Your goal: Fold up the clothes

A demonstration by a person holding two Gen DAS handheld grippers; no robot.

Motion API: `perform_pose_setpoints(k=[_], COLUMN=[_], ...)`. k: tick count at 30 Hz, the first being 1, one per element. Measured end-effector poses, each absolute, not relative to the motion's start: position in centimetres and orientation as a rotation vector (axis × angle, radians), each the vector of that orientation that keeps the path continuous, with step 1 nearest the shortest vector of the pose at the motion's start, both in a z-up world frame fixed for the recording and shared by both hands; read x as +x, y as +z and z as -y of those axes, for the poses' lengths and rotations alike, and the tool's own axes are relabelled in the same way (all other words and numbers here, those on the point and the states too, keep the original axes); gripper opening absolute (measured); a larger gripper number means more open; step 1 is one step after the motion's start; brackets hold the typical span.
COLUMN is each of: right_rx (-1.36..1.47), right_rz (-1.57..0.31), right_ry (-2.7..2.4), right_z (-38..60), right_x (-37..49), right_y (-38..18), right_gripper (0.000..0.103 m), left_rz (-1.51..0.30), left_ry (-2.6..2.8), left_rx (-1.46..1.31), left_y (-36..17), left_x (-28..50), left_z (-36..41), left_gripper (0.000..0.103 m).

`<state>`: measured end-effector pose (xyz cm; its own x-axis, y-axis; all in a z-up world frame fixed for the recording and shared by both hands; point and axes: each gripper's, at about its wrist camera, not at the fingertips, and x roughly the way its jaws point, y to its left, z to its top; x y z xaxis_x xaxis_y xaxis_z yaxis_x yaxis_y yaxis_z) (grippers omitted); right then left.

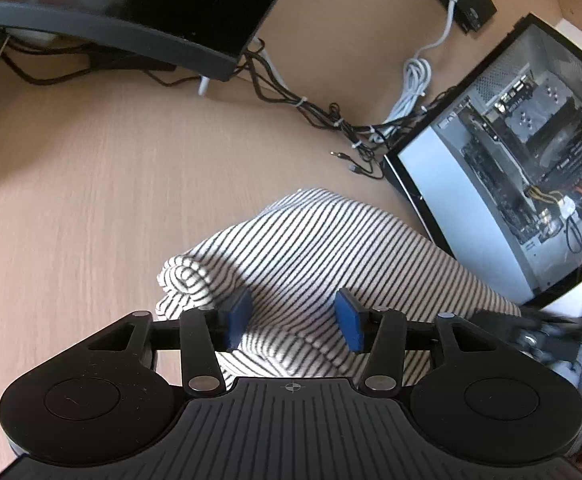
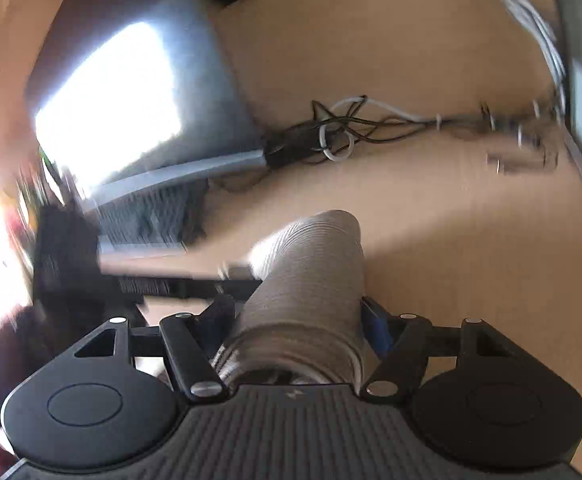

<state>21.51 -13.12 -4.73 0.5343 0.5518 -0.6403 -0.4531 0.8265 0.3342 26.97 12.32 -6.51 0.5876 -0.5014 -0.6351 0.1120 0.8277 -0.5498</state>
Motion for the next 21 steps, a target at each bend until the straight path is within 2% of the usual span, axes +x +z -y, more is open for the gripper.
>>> perform_pose_setpoints(k=[4, 7, 9, 12, 16, 18, 21], right_rx=[-0.080, -0.090, -0.153, -0.258, -0.331, -0.380, -0.331], right_rz=[-0.873, -0.845, -0.775, -0.695, -0.705, -0.701, -0.734], right_ry=[0.520, 0.510, 0.509, 0.541, 0.539, 0.515, 0.509], right_z=[11.9, 11.9, 11.3, 9.3, 6.5, 5.3, 5.6], right_x=[20.6, 20.2, 19.6, 18.6, 18.0, 17.5, 17.8], right_y=[-7.4, -6.5, -4.8, -3.7, -6.4, -8.0, -7.4], right_gripper=[0.069, 0.074, 0.086, 0.097, 0.103, 0.103, 0.103], left_rz=[-0.867, -0.861, -0.860, -0.858, -0.854, -0.853, -0.850], left_ry=[-0.388, -0.398, -0.396, -0.397, -0.398, -0.399, -0.402], left_rx=[-0.467, -0.454, -0.442, -0.441, -0.444, -0.448, -0.455], left_y=[-6.5, -6.5, -6.5, -6.5, -6.6, -6.6, -6.7], left_x=[26.8, 26.8, 26.8, 26.8, 26.7, 26.7, 26.6], left_z=[-12.0, -11.7, -11.5, -11.5, -11.6, -11.7, -11.8], left_gripper=[0.052, 0.052, 0.052, 0.052, 0.052, 0.052, 0.052])
